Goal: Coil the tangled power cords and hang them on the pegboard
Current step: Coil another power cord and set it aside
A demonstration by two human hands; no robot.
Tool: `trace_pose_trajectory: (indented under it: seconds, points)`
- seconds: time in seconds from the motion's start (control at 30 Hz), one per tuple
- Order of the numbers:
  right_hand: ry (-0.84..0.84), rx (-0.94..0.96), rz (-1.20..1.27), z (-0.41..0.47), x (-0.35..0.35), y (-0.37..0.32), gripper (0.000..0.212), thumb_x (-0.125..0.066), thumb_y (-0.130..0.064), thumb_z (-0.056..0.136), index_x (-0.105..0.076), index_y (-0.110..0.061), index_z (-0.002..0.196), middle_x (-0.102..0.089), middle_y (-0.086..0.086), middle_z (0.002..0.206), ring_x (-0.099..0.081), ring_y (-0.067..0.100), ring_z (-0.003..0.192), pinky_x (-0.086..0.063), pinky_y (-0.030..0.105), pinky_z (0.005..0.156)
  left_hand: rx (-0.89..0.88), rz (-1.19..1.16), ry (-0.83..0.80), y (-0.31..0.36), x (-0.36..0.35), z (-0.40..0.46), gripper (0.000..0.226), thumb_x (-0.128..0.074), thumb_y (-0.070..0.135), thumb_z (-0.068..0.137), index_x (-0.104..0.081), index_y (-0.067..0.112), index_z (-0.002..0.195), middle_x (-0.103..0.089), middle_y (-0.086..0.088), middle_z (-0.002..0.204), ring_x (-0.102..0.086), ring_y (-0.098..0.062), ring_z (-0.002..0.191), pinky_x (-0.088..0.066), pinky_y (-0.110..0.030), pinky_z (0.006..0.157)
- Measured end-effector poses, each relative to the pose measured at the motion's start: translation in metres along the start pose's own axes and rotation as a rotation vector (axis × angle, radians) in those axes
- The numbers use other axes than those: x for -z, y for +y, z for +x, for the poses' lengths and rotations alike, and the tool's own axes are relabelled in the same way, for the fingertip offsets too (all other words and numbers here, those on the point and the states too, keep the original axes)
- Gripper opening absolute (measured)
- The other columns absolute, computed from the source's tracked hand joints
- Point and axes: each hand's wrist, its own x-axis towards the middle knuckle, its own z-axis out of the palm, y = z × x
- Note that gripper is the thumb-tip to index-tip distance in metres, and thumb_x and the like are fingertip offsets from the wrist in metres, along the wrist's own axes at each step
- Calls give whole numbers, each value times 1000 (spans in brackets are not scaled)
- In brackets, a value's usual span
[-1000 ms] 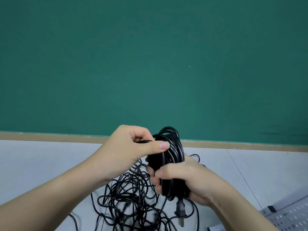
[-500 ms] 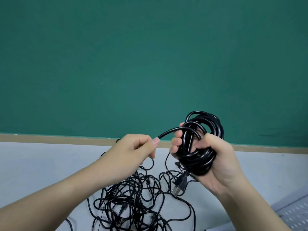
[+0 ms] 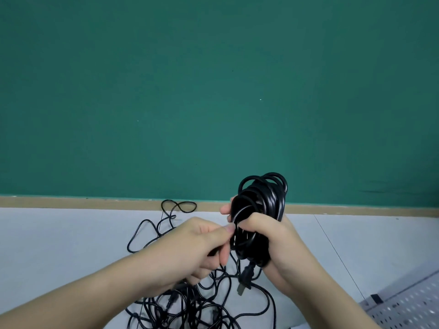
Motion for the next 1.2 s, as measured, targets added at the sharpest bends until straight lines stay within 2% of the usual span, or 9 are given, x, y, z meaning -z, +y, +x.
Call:
trace_pose_trajectory:
  seconds: [0.13,0.27,0.37,0.43,0.6,0.7,0.87,1.03,1.2]
  points:
    - [-25,-40,199,-2,-6,-2,25,-58,-9,66,-77,-7,81,-71,16,91,-67,31,75,-56,39,62,48,-154,-68,0,-4,4,48,-56,48,100,-59,10,72,-37,-1,53,-25,-10,41,-21,-18,38]
    - [-43,-42,447,-6,-14,-9,28,-56,-1,62,-63,0,90,-64,16,78,-65,30,64,-50,52,75,13,-183,-84,4,-6,4,57,-54,57,95,-63,6,70,-42,-3,51,-34,-13,41,-32,-22,42]
    - [26,-29,587,-3,-15,-15,34,-51,-3,69,-58,-4,103,-60,12,84,-59,25,67,-55,46,84,-15,76,-7,3,-9,6,79,-37,82,86,-66,14,60,-51,-5,48,-45,-16,45,-45,-25,62]
    - [50,-28,696,2,-11,-17,36,-50,-4,73,-54,-7,108,-57,12,84,-55,24,67,-53,40,74,-18,252,41,-2,-11,9,92,-22,94,77,-69,18,59,-57,-4,52,-52,-14,52,-47,-27,71]
    - [107,-4,875,11,13,-27,38,-53,-9,73,-48,-6,111,-53,10,85,-52,22,68,-51,33,64,20,410,62,-11,-10,14,86,-22,87,80,-70,15,74,-60,4,59,-53,-12,57,-45,-30,71]
    - [150,68,827,12,29,-37,39,-54,-11,73,-48,-6,111,-53,9,86,-52,22,68,-51,32,62,11,443,164,-7,-4,13,69,-33,76,93,-63,19,68,-47,8,52,-41,-10,48,-35,-26,56]
    - [221,181,493,9,38,-42,23,-55,-10,85,-54,-5,108,-54,9,84,-52,22,67,-48,34,60,-147,516,264,-1,7,8,55,-51,53,101,-57,12,66,-33,10,48,-27,-9,44,-24,-21,45]
    - [214,213,246,5,37,-38,33,-68,-14,71,-60,-3,101,-52,12,86,-54,21,65,-51,35,57,-279,485,247,4,21,3,50,-60,63,91,-63,19,67,-45,11,56,-37,-11,55,-33,-30,58]
    - [185,144,212,4,32,-31,14,-70,-17,71,-65,-8,81,-54,13,77,-54,23,60,-48,38,60,-385,344,207,9,21,-7,46,-60,65,83,-63,22,65,-45,6,60,-36,-18,58,-31,-29,58]
